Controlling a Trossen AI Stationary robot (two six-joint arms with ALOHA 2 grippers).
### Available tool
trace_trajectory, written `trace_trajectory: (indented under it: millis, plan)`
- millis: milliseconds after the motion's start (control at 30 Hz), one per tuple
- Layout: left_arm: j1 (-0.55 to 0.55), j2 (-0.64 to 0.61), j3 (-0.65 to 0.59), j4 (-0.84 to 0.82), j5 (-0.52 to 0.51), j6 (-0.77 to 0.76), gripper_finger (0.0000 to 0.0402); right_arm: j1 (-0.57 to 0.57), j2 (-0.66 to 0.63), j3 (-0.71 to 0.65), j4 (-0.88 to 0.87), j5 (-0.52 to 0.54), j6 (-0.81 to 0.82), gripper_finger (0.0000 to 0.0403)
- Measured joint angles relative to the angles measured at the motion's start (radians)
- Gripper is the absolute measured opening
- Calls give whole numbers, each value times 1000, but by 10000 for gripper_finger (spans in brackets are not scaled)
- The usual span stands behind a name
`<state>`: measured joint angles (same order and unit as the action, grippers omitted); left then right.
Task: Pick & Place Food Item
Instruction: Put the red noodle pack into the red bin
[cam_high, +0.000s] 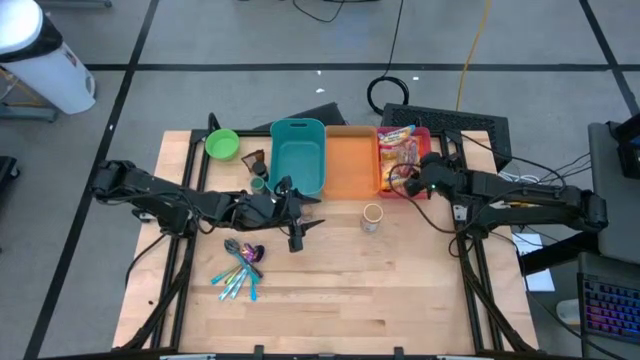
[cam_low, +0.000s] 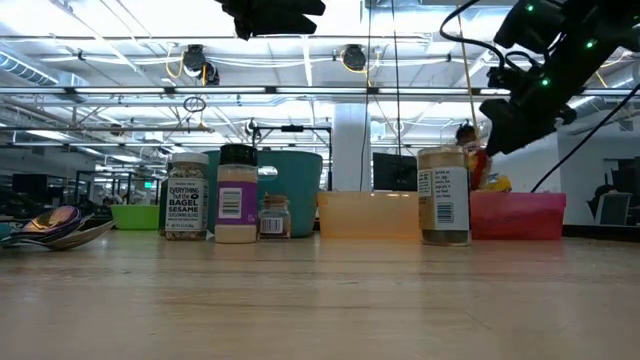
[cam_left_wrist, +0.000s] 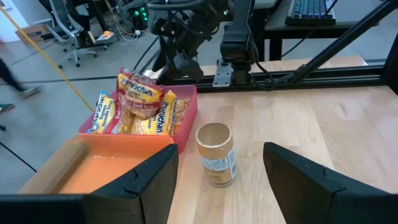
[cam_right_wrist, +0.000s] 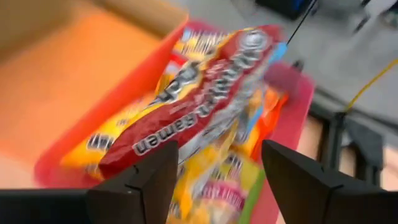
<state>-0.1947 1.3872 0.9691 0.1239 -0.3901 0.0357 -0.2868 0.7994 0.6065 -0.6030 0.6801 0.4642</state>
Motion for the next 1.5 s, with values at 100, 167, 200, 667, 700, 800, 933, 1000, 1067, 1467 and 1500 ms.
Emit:
trace_trajectory:
  millis: [100, 167, 200, 667, 700, 800, 933, 1000, 1067, 1467, 1500]
  plan:
    - [0, 0, 0, 0, 0, -1, 244, -16, 0, 12, -72, -86, 47, 210]
    - [0, 0, 0, 0, 0, -1, 244, -27, 0, 17, -91, -161, 63, 203]
    - [0, 0, 0, 0, 0, -1, 244, -30, 0, 20, -98, -206, 72, 199]
    - [0, 0, 0, 0, 0, -17, 244, -60, 3, 22, 37, -394, -21, 155]
    - [0, 0, 0, 0, 0, -17, 244, -60, 3, 22, 83, -395, -41, 153]
    - [0, 0, 0, 0, 0, -17, 244, -59, 3, 22, 194, -397, -95, 149]
    - [0, 0, 0, -1, 0, -16, 244, -59, 3, 22, 291, -397, -160, 148]
    - [0, 0, 0, -2, 0, -16, 244, -59, 3, 22, 286, -393, -162, 148]
    - [0, 0, 0, -3, 0, -15, 244, -60, 3, 22, 249, -344, -161, 146]
    - [0, 0, 0, -24, 0, -24, 244, -61, 3, -25, -20, -55, 53, 101]
    - [0, 0, 0, -24, 0, -24, 244, -61, 4, -48, 0, -88, 55, 95]
